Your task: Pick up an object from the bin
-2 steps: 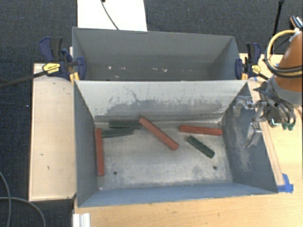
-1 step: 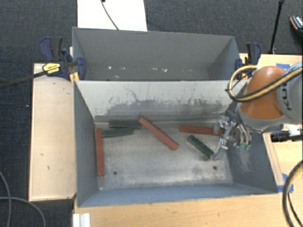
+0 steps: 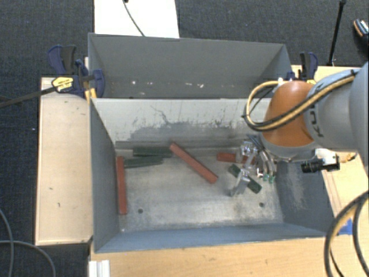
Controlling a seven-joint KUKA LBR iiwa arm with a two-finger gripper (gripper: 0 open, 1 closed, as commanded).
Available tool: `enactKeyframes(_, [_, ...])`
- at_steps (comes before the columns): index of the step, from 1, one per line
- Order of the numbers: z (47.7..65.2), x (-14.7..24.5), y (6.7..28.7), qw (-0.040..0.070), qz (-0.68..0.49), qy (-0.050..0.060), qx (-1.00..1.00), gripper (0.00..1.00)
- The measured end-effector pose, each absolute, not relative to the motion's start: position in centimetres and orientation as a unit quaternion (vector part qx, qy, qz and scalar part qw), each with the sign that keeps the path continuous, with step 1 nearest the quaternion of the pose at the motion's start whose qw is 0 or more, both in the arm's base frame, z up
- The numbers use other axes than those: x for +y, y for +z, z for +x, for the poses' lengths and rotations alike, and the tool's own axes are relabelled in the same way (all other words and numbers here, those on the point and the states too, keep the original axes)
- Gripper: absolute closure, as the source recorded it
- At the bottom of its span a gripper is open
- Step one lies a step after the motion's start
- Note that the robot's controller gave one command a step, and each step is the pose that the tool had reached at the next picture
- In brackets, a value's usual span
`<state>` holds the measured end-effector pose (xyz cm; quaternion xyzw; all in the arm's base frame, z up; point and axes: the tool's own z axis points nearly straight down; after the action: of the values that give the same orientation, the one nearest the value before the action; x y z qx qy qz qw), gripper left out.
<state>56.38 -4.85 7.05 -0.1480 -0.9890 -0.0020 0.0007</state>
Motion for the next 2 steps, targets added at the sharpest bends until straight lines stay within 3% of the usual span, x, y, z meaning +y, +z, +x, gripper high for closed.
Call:
enactKeyframes(1, [58.11,5.67,7.09,-0.003,-0.049,-0.002,-0.999,0.00])
enactKeyframes(2, [58.07,5.23,7.06,-0.002,-0.049,0.000,-0.999,1.00])
